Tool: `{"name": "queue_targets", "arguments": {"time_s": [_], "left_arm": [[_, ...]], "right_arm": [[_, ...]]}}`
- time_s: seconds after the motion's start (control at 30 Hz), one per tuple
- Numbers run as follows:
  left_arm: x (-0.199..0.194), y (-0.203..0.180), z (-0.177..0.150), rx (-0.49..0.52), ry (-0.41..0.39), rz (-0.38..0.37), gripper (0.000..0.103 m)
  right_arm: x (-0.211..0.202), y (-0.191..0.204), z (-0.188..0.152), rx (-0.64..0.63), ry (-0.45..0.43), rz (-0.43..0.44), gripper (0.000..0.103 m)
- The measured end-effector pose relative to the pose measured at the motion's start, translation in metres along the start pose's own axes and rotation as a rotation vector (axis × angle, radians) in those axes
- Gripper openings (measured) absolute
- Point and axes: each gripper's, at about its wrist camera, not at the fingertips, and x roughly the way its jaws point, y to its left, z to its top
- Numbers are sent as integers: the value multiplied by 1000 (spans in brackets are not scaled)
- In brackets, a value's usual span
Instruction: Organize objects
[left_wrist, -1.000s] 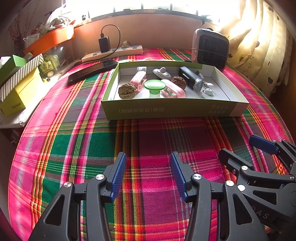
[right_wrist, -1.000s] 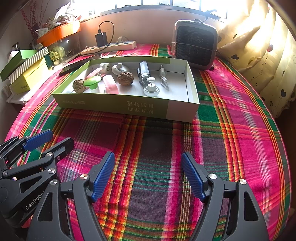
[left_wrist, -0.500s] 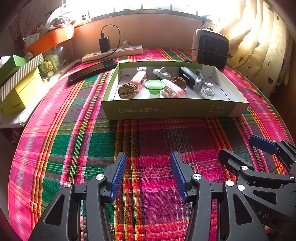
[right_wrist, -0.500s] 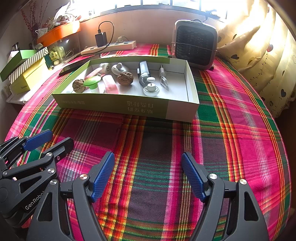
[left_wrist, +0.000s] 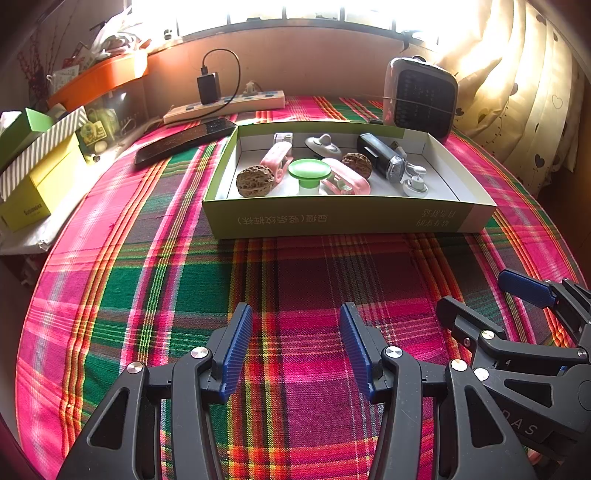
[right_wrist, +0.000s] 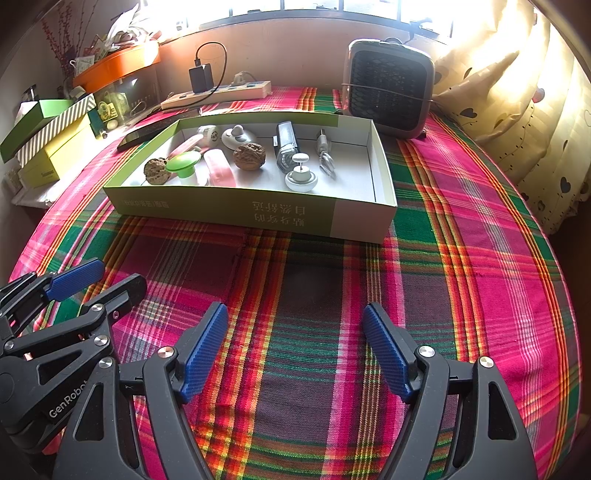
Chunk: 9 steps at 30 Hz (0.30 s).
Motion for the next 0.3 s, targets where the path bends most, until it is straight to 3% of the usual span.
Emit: {"name": "queue_targets", "arguments": {"time_s": [0.3], "left_arm": [[0, 0, 0, 0, 0, 0, 48]], "right_arm": [[0, 0, 0, 0, 0, 0, 76]]}}
